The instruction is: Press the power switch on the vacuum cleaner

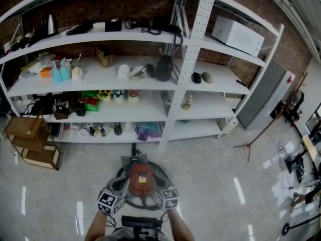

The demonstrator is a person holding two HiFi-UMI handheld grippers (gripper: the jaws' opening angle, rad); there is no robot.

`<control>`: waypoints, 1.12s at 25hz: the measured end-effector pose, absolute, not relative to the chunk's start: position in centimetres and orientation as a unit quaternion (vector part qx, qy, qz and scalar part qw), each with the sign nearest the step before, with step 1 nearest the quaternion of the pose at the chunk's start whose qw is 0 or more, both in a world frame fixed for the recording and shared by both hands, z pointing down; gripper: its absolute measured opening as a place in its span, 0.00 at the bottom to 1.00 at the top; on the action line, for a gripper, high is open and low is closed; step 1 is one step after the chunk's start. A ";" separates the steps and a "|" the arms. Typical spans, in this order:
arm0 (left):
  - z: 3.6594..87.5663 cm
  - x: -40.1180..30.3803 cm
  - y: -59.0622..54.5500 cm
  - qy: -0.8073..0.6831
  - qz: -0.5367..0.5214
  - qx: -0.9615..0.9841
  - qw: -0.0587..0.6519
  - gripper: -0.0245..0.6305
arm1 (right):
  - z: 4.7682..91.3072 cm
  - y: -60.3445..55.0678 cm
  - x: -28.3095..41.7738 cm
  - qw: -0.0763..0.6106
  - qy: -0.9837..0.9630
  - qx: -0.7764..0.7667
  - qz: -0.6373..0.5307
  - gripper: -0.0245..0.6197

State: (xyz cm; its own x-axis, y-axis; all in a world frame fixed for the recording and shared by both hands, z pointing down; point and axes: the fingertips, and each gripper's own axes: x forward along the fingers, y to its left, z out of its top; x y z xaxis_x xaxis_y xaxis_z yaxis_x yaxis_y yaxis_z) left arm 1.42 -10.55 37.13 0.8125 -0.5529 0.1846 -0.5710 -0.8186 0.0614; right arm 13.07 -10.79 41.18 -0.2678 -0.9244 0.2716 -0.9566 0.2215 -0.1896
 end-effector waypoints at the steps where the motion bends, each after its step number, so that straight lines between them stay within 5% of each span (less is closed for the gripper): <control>1: 37.0 1.5 -10.6 -0.295 0.079 0.951 0.055 0.05 | 40.5 -10.6 13.1 0.047 -0.780 0.604 0.155 0.06; 28: 34.4 1.4 -10.4 -0.300 0.058 0.952 0.035 0.05 | 34.5 -5.9 14.7 0.012 -0.765 0.633 0.122 0.06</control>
State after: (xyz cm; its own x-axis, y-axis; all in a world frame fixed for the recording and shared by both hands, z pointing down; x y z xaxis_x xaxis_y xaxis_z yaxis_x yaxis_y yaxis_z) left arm 1.37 -10.36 34.36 0.8138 -0.5663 0.1308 -0.5744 -0.8180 0.0319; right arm 14.67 -5.85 34.51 -0.1990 -0.9646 0.1732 -0.9705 0.1694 -0.1716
